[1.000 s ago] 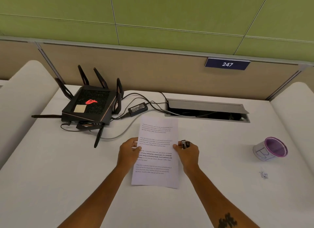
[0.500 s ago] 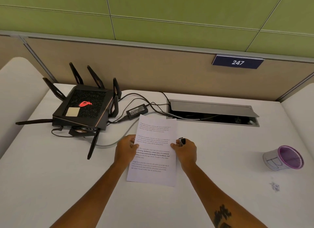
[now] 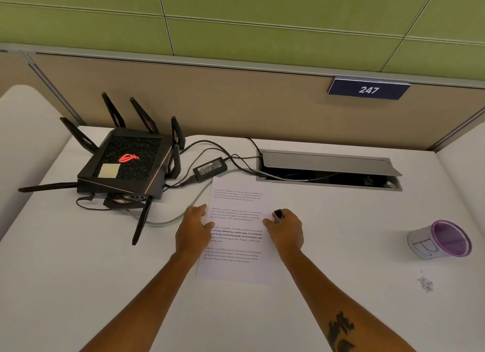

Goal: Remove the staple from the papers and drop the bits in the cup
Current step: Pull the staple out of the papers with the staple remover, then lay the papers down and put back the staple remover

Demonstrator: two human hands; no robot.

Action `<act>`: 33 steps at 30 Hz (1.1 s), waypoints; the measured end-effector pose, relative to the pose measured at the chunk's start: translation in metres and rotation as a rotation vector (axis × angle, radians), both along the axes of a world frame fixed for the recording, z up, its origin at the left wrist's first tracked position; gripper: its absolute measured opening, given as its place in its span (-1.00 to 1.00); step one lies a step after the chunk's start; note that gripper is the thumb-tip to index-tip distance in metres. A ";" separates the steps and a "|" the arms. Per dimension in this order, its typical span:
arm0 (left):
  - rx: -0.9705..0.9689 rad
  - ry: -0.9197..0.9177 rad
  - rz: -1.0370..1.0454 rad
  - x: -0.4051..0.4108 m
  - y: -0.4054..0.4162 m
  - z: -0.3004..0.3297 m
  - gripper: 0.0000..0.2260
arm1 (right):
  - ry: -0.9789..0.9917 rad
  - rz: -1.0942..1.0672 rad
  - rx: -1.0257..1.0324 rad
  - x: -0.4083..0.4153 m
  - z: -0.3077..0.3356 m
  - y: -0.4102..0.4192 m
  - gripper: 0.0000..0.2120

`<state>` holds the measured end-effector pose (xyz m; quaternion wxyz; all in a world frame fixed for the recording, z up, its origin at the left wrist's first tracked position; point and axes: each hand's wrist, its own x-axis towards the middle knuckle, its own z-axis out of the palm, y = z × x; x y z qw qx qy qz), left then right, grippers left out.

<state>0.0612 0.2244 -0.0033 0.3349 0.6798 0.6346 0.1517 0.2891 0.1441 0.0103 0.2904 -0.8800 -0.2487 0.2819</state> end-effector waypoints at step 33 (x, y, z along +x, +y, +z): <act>0.277 0.316 -0.455 0.114 -0.153 -0.006 -0.18 | -0.320 0.474 0.016 0.221 0.012 -0.075 -0.64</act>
